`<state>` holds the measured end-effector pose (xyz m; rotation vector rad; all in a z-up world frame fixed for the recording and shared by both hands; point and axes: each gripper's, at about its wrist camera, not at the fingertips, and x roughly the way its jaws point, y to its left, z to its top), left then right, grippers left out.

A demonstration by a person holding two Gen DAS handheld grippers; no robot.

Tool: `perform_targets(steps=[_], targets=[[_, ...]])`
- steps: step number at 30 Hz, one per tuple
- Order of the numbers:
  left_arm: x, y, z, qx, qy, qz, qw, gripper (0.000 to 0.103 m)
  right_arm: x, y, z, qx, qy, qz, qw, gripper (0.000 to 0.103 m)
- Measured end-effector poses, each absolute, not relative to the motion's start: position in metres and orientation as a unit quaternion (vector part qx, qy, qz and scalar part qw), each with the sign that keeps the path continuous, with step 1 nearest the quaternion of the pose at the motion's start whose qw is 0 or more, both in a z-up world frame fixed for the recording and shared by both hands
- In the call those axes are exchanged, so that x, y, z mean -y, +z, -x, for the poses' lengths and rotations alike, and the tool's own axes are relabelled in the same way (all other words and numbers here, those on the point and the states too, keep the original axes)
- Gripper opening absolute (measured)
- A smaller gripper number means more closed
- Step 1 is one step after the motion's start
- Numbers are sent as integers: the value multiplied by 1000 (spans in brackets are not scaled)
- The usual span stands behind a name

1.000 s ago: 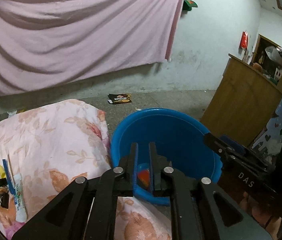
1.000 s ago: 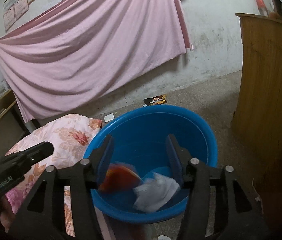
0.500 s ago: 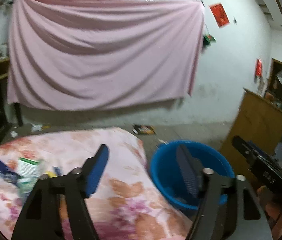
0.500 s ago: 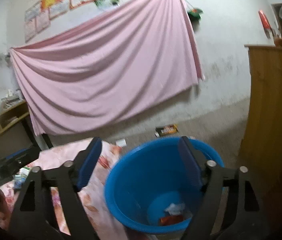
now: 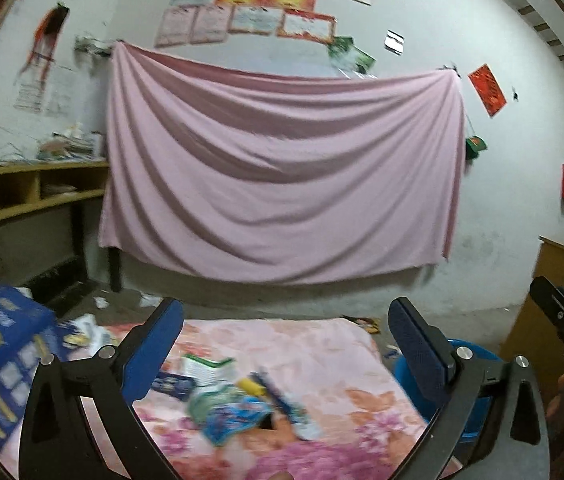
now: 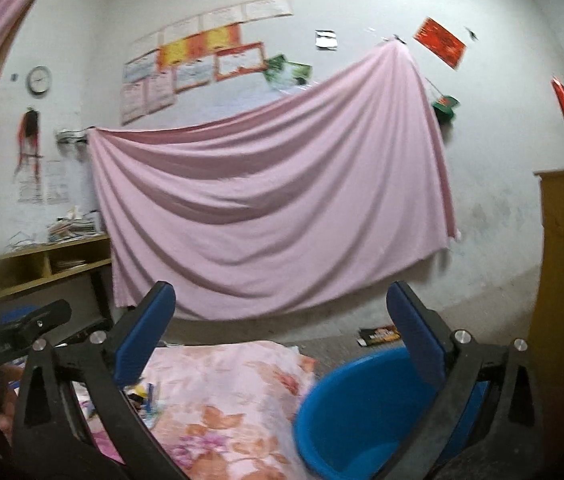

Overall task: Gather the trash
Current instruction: 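Move both tools back over the bed toward the wrappers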

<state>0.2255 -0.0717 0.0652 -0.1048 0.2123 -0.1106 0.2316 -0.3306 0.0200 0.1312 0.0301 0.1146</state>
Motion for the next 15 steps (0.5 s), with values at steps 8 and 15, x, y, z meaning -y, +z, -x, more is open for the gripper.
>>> perform_targets(steps=[8,15], targets=[[27,53,-205,-103,-9,49,993,100,288,17,-238,-29,97,-35,994,103],[1,29,-196,-126,12,53,990,100,264,11,-249,-50,117,-27,992,103]])
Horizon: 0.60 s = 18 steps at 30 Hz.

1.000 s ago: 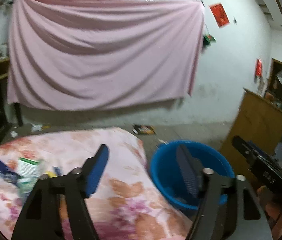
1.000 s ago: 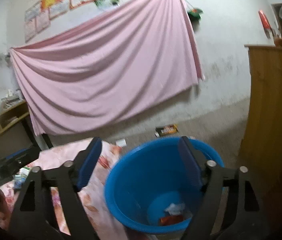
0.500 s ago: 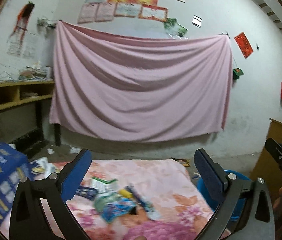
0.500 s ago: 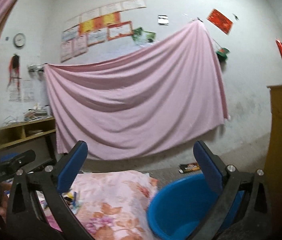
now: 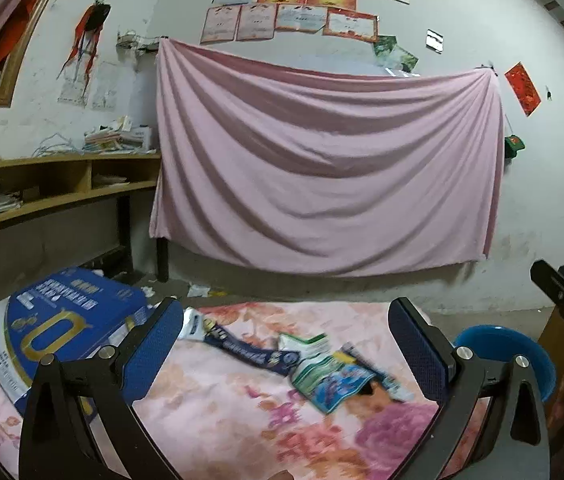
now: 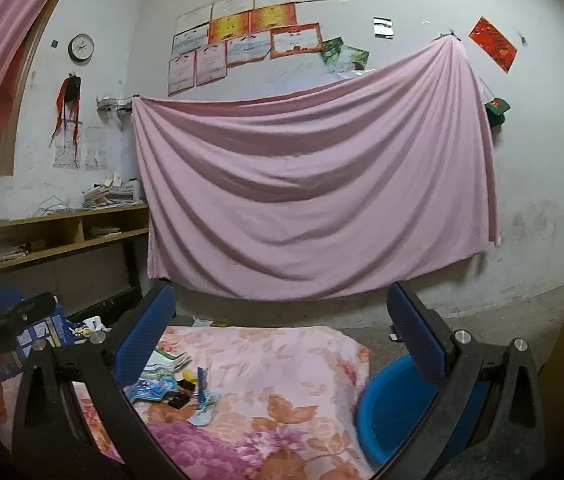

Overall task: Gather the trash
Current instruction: 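Move both tools back over the bed toward the wrappers, then grasp the navy snack wrapper with the left tool while the right tool grasps the green packet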

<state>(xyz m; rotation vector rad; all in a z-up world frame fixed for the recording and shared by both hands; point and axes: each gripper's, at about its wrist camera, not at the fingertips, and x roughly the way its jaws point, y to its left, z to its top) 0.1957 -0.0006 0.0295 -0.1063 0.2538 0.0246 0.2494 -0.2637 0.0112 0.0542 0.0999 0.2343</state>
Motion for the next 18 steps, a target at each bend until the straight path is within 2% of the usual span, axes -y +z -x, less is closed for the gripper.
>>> perform_targets(steps=[8,16,18], targets=[[-25,14,-204,-166,25,69,983,100,240,2,-266,-79,136,-10,988,103],[-38,2,-231,-222,23,88,971,99,220,-14,-302,-156,169,-10,973,103],[-39,-2,-240,-237,17,91,967,94,218,-19,-310,-177,182,-12,967,103]])
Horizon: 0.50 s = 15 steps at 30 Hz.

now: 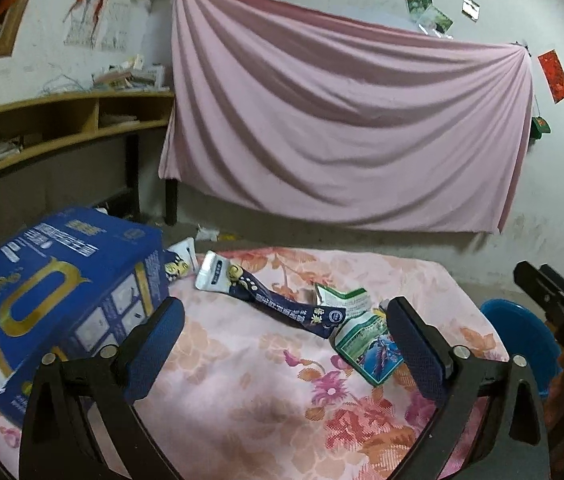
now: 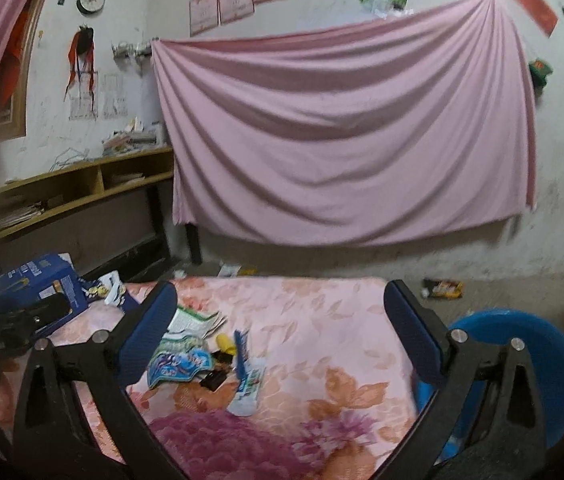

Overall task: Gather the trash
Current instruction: 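Grasp the navy snack wrapper with the left tool while the right tool grasps the green packet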

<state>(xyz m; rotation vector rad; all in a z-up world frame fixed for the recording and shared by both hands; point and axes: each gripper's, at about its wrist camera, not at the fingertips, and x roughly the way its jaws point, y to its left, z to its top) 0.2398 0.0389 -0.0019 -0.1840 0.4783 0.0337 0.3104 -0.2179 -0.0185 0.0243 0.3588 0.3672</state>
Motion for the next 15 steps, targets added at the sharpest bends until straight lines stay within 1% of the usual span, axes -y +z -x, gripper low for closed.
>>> perform_targets(steps=[1,3,4,6,7,9,11,15], targets=[[-40,-2,-244,-242,13,93,966,92,216,-21,-314,-188,188,-11,964,103],[-41,-5,-255,-258,4,101,961,80,211,-25,-322,-209,199,-6,957,102],[-42,-8,-261,-267,2,105,958,77,207,-28,-326,-218,204,-2,954,99],[-44,-13,-272,-283,-2,112,953,68,196,-35,-333,-243,220,13,945,90],[-45,-14,-277,-288,-4,115,951,66,191,-38,-337,-253,226,20,940,87],[-48,-19,-290,-305,-6,122,945,59,181,-47,-343,-278,241,34,929,78],[-50,-23,-302,-323,-6,125,938,52,172,-54,-346,-297,252,44,920,71],[-58,-33,-322,-351,-17,146,925,51,160,-64,-358,-334,272,46,901,65]])
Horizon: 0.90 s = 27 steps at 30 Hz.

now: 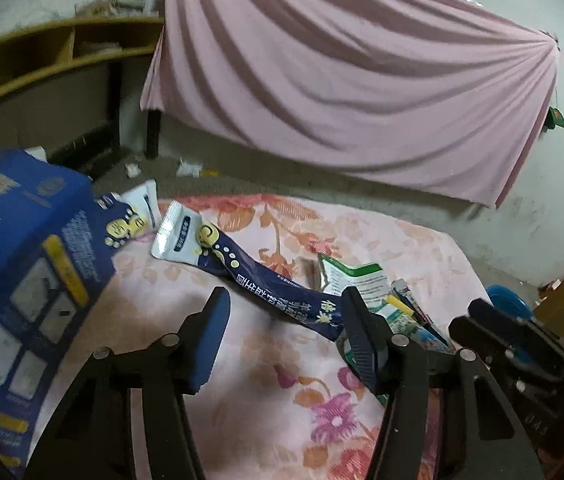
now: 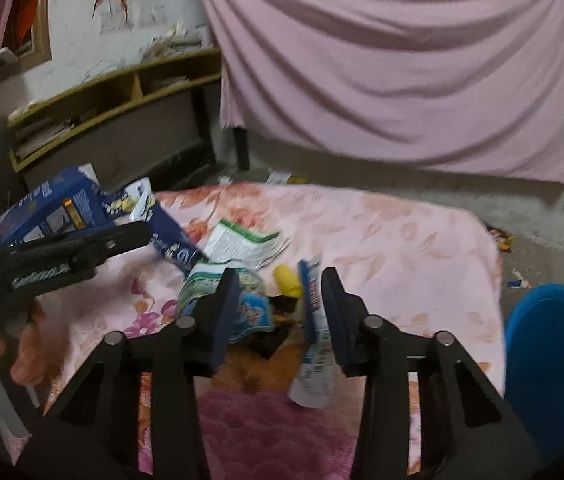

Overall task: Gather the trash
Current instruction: 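Grasp the navy snack wrapper with the left tool while the right tool grasps the green packet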

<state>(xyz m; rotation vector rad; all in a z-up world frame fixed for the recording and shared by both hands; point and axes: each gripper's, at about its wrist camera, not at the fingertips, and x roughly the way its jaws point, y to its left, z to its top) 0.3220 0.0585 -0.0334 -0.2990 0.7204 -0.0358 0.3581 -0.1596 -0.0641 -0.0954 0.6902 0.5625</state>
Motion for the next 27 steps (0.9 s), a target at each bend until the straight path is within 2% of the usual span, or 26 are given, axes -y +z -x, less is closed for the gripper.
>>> perform_targets(steps=[7,11,18,27], targets=[[-76,-44,-342,-386,-29,194,902,51,145,-77,-370,-377,289,44,879,59],[-78,-46,-345,-391,-24,200,898,42,139,-82,-372,-390,286,55,873,54],[-80,-50,-348,-399,-22,207,893,15,133,-84,-371,-400,293,64,866,47],[-79,-48,-346,-390,-35,203,898,3,130,-84,-365,-399,295,74,865,38]])
